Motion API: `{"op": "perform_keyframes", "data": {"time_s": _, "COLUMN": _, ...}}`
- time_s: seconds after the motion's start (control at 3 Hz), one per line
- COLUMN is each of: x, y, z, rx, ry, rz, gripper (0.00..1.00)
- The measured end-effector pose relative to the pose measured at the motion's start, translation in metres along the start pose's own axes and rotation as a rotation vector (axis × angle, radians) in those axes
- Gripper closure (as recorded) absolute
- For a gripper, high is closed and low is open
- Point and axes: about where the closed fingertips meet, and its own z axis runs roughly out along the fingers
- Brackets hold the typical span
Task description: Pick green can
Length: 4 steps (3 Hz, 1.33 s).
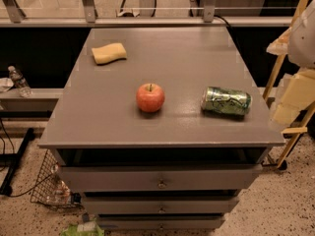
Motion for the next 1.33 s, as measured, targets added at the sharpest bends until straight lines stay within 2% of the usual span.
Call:
{"op": "perform_keyframes", "data": {"time_s": 0.33, "x": 0.000, "y": 0.000, "z": 0.000, "rx": 0.000, "ry": 0.000, "rz": 0.000, "gripper": 0.00}}
{"op": "perform_keyframes", "data": {"time_s": 0.67, "x": -0.004, "y": -0.010, "z": 0.019, "rx": -0.013, "ry": 0.020, "rz": -0.027, "gripper": 0.00}}
{"op": "perform_keyframes", "data": {"time_s": 1.0, "x": -0.006, "y": -0.025, "z": 0.062, "rx": -0.067, "ry": 0.032, "rz": -0.040, "gripper": 0.00}}
{"op": "perform_keyframes", "data": {"time_s": 1.33, "x": -0.005, "y": -0.030, "z": 0.088, "rx": -0.094, "ry": 0.042, "rz": -0.037, "gripper": 0.00}}
